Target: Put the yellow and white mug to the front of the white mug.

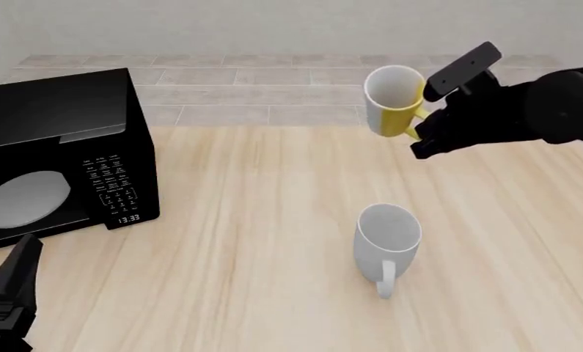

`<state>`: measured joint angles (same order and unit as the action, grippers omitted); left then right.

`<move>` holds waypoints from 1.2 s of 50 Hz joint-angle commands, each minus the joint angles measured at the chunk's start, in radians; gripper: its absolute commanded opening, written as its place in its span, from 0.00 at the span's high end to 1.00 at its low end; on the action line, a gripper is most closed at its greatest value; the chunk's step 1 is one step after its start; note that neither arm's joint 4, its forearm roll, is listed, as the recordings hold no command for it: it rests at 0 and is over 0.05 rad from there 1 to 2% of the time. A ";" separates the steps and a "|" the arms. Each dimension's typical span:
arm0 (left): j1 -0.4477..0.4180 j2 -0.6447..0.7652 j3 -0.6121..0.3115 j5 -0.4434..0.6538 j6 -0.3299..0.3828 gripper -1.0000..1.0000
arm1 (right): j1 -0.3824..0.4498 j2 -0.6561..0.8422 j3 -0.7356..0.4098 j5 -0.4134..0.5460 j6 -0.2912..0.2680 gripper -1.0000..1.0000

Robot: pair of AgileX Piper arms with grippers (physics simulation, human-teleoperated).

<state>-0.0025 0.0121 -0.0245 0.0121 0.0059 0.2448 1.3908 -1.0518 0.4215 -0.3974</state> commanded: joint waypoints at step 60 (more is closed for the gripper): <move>0.000 0.000 0.000 0.000 0.000 0.00 | -0.036 0.286 0.034 -0.225 0.077 1.00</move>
<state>-0.0025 0.0121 -0.0245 0.0121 0.0059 0.2091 1.6416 -1.0154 0.2233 -0.3365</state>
